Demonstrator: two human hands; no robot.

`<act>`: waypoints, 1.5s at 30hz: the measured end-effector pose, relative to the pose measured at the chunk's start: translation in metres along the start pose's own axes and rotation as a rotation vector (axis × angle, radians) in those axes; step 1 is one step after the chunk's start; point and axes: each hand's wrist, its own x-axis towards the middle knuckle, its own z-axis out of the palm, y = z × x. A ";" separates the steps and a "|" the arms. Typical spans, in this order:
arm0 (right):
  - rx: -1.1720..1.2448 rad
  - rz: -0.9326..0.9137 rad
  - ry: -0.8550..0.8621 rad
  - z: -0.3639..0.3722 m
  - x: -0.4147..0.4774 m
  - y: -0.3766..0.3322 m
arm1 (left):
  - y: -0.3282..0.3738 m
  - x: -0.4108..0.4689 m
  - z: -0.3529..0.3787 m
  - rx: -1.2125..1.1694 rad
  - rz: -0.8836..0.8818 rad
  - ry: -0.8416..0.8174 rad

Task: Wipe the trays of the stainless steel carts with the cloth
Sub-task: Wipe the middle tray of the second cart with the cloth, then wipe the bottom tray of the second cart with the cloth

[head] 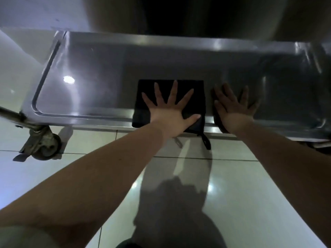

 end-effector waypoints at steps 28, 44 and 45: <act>0.042 -0.432 0.081 -0.105 -0.104 -0.066 | -0.046 -0.090 -0.114 -0.177 0.051 0.251; 0.284 -0.950 -0.167 -0.441 -0.315 -0.299 | -0.194 -0.389 -0.525 0.003 0.134 0.313; 0.302 -0.979 -0.156 -0.474 -0.328 -0.317 | -0.199 -0.409 -0.561 0.032 0.115 0.337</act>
